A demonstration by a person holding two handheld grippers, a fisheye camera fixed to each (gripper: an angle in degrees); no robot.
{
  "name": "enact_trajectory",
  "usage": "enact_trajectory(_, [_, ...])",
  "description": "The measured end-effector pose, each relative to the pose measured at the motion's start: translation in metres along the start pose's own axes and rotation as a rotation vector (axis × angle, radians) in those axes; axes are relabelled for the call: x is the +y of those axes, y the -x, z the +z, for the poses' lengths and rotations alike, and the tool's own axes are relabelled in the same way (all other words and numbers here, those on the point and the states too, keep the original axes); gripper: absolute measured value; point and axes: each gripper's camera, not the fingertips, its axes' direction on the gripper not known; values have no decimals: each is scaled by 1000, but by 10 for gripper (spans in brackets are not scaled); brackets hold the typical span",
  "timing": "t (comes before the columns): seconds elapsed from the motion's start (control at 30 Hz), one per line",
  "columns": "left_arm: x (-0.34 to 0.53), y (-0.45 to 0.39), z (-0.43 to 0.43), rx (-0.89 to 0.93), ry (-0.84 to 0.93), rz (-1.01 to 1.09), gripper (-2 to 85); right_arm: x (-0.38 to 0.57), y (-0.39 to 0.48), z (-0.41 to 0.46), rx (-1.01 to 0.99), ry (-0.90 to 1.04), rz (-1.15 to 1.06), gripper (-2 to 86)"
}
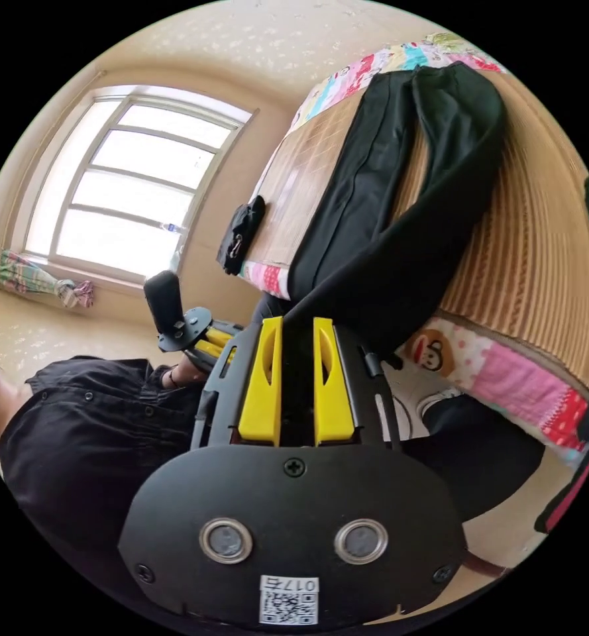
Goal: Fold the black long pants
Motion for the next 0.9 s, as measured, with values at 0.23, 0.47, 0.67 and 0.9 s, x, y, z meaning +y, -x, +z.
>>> enact_trajectory(0.23, [6, 29, -8, 90, -1, -14, 36, -124, -82, -59, 296, -232, 180, 111])
enact_trajectory(0.47, [-5, 47, -15, 173, 12, -28, 33, -282, -200, -55, 393, -388, 413, 128])
enact_trajectory(0.67, [-11, 47, -26, 114, 59, 9, 33, -353, -249, -39, 504, -417, 442, 118])
enact_trajectory(0.9, [-12, 71, -38, 268, 19, -28, 27, -420, -262, -9, 515, -344, 462, 42])
